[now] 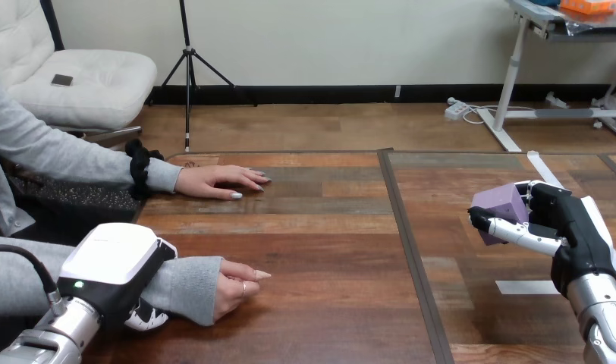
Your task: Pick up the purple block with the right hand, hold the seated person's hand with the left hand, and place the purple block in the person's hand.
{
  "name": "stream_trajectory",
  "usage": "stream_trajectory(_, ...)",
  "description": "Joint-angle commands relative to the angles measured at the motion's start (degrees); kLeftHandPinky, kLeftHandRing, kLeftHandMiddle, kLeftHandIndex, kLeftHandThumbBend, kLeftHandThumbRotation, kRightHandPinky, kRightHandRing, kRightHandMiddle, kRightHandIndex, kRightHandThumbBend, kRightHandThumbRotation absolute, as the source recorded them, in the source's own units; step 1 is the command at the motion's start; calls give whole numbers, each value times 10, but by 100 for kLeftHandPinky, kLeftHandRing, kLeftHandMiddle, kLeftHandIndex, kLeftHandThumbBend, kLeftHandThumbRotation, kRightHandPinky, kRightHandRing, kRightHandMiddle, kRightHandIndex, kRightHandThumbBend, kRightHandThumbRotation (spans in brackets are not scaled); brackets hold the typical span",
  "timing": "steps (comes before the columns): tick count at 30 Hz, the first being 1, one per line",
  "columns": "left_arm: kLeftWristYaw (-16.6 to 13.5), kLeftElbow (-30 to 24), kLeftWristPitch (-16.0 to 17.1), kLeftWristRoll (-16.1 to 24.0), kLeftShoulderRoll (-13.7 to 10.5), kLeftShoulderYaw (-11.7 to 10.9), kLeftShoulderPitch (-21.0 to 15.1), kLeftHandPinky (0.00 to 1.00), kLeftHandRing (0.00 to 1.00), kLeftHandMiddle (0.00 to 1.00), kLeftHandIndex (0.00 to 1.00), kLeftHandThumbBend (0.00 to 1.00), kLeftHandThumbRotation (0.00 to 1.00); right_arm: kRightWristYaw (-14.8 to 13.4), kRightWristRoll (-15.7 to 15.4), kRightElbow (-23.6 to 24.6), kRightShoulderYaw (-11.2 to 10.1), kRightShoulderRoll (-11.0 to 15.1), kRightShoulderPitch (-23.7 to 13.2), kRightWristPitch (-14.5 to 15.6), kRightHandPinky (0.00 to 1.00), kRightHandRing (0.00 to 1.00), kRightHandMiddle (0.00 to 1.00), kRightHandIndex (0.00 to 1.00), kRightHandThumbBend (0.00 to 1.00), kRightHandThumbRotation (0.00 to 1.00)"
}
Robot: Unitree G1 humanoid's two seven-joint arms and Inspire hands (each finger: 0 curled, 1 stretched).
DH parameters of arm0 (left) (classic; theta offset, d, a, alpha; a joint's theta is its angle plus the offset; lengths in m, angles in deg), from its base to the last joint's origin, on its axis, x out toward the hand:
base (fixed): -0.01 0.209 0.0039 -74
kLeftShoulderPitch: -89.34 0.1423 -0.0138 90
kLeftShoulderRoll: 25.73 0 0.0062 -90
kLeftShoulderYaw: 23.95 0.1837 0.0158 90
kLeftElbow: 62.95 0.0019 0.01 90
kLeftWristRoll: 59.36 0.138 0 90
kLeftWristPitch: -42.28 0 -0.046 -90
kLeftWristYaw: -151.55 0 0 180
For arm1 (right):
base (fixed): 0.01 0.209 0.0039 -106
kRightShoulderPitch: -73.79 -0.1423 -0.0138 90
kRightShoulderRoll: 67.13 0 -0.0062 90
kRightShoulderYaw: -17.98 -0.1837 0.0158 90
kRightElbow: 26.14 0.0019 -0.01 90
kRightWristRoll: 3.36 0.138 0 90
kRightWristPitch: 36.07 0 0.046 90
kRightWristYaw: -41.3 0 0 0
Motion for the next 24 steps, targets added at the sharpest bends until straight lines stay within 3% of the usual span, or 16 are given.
stream_trajectory(1,-1,16,7,-19,2,2,-16,27,34,38,41,84,0,-4,1,25,-6,2,-28,-8,36,38,43,46,75,0)
stream_trajectory(12,9,19,13,-62,9,-7,-15,25,31,37,39,80,0,-7,0,27,-5,2,-27,-7,35,38,43,46,75,0)
stream_trajectory(24,-25,9,31,-88,11,-15,-6,20,28,34,35,79,0,-4,1,21,-6,2,-29,-6,36,38,43,46,76,0)
